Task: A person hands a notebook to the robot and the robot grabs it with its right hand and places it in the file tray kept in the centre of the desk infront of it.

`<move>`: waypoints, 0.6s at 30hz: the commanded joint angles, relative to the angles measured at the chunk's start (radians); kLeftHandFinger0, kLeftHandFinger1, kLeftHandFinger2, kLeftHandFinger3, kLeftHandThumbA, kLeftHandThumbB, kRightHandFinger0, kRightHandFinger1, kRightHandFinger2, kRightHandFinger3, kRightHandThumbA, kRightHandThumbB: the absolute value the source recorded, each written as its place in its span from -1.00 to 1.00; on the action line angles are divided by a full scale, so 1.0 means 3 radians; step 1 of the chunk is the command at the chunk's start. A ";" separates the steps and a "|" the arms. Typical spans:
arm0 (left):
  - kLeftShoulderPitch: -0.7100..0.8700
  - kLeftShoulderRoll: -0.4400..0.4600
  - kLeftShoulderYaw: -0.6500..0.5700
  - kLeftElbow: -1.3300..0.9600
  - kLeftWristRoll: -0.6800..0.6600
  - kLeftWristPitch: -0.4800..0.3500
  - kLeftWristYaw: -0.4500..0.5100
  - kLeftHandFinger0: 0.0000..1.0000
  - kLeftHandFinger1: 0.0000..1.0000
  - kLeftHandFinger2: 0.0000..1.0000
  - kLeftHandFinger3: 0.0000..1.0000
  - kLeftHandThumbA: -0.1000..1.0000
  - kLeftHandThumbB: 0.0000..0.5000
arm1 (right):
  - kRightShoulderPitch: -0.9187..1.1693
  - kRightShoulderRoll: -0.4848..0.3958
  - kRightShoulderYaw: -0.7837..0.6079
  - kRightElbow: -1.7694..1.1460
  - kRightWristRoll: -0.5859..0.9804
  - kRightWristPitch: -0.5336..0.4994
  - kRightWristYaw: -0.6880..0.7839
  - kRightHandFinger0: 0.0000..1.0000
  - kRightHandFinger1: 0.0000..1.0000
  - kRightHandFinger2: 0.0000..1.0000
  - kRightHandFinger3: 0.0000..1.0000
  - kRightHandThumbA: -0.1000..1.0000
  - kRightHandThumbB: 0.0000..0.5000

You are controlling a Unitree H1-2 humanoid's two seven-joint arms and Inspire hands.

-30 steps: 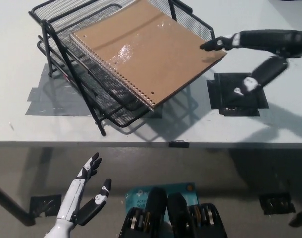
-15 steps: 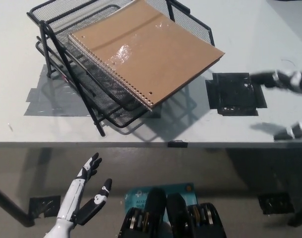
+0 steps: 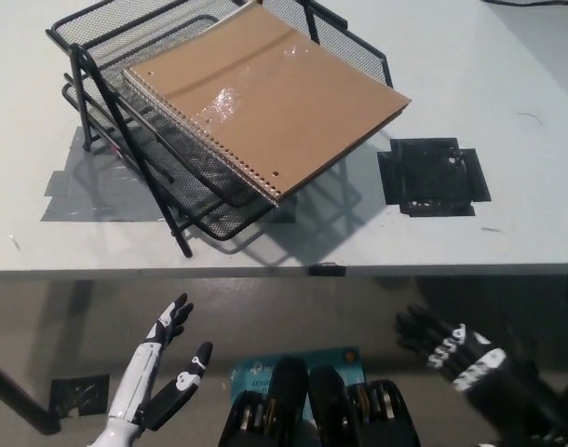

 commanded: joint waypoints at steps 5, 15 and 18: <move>0.0102 0.0070 -0.0038 -0.0258 -0.0123 -0.0227 -0.0053 1.00 1.00 1.00 1.00 0.56 0.31 | 0.0120 0.0752 -0.0044 0.0737 -0.0399 -0.0532 -0.0469 1.00 1.00 1.00 1.00 1.00 0.48; 0.0081 0.0066 -0.0030 -0.0269 -0.0101 -0.0194 -0.0015 1.00 1.00 1.00 1.00 0.61 0.25 | 0.0075 0.0692 -0.0045 0.0746 -0.0510 -0.0548 -0.0484 1.00 1.00 1.00 1.00 1.00 0.39; 0.0091 0.0064 -0.0030 -0.0276 -0.0098 -0.0180 -0.0014 1.00 1.00 1.00 1.00 0.62 0.27 | 0.0083 0.0686 -0.0027 0.0772 -0.0568 -0.0581 -0.0495 1.00 1.00 1.00 1.00 1.00 0.33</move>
